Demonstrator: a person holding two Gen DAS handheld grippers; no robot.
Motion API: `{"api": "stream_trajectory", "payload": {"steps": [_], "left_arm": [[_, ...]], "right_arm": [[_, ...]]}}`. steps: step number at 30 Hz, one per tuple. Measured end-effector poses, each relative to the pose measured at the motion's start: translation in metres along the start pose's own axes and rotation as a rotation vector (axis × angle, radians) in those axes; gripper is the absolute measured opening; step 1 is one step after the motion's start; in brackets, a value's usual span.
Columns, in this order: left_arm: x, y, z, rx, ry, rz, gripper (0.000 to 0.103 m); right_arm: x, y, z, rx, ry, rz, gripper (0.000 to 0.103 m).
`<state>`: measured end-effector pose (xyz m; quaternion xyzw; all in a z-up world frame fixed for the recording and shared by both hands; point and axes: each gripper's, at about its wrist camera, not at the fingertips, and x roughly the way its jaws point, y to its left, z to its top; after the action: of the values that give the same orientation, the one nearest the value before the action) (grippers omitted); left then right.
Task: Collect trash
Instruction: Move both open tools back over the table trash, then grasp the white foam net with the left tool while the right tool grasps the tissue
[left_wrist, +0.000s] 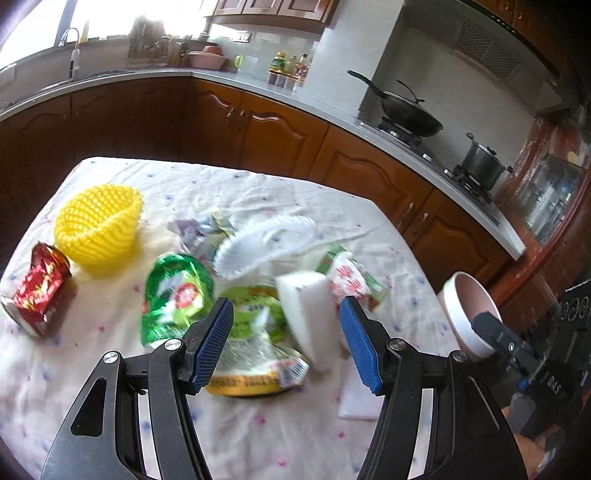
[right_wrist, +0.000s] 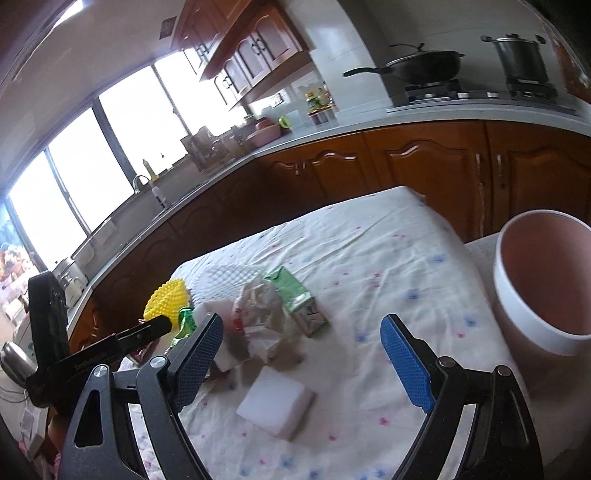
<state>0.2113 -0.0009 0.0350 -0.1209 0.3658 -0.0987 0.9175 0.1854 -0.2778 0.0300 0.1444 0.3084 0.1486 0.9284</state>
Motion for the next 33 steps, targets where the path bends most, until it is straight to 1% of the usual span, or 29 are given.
{"api": "stream_trajectory", "payload": {"steps": [2, 4, 10, 13, 15, 16, 18, 20, 22, 23, 24, 25, 26, 27, 31, 32, 33], "left_arm": [[0.003, 0.004, 0.006, -0.002, -0.003, 0.008, 0.061], [0.006, 0.008, 0.015, -0.008, -0.009, -0.001, 0.061], [0.028, 0.006, 0.036, 0.04, 0.021, -0.014, 0.061], [0.042, 0.007, 0.045, 0.041, 0.038, -0.031, 0.061], [0.054, 0.007, 0.048, 0.053, 0.058, -0.033, 0.061], [0.06, 0.006, 0.05, 0.059, 0.07, -0.029, 0.061], [0.069, 0.004, 0.051, 0.073, 0.093, -0.029, 0.061], [0.08, 0.003, 0.05, 0.091, 0.117, -0.013, 0.061], [0.087, 0.002, 0.048, 0.1, 0.137, -0.005, 0.06], [0.09, 0.002, 0.046, 0.099, 0.146, -0.003, 0.052], [0.093, 0.003, 0.044, 0.098, 0.153, -0.002, 0.038], [0.094, 0.003, 0.043, 0.1, 0.16, -0.005, 0.03], [0.096, 0.003, 0.041, 0.105, 0.17, -0.007, 0.013], [0.097, 0.003, 0.04, 0.108, 0.174, -0.004, 0.004], [0.086, 0.003, 0.038, 0.117, 0.14, -0.006, 0.003], [0.081, 0.004, 0.04, 0.112, 0.124, -0.014, 0.003], [0.076, 0.004, 0.042, 0.106, 0.114, -0.021, 0.003]], "right_arm": [[0.006, 0.007, 0.0, -0.01, 0.007, 0.006, 0.089], [0.014, 0.015, 0.0, -0.025, 0.017, 0.01, 0.089], [0.042, 0.028, 0.001, -0.039, 0.053, 0.029, 0.087], [0.056, 0.035, 0.001, -0.065, 0.075, 0.025, 0.08], [0.066, 0.037, 0.001, -0.073, 0.099, 0.025, 0.07], [0.073, 0.038, 0.0, -0.077, 0.111, 0.021, 0.068], [0.084, 0.039, -0.001, -0.081, 0.138, 0.017, 0.057], [0.095, 0.04, -0.004, -0.082, 0.163, 0.021, 0.055], [0.103, 0.04, -0.006, -0.088, 0.181, 0.02, 0.055], [0.107, 0.04, -0.008, -0.088, 0.193, 0.021, 0.054], [0.11, 0.04, -0.009, -0.087, 0.201, 0.022, 0.05], [0.113, 0.039, -0.012, -0.084, 0.213, 0.026, 0.047], [0.116, 0.038, -0.013, -0.087, 0.222, 0.029, 0.038], [0.116, 0.038, -0.015, -0.092, 0.223, 0.028, 0.03], [0.106, 0.039, -0.015, -0.097, 0.192, 0.038, 0.027], [0.102, 0.04, -0.014, -0.101, 0.179, 0.04, 0.024], [0.096, 0.041, -0.013, -0.102, 0.165, 0.045, 0.017]]}}
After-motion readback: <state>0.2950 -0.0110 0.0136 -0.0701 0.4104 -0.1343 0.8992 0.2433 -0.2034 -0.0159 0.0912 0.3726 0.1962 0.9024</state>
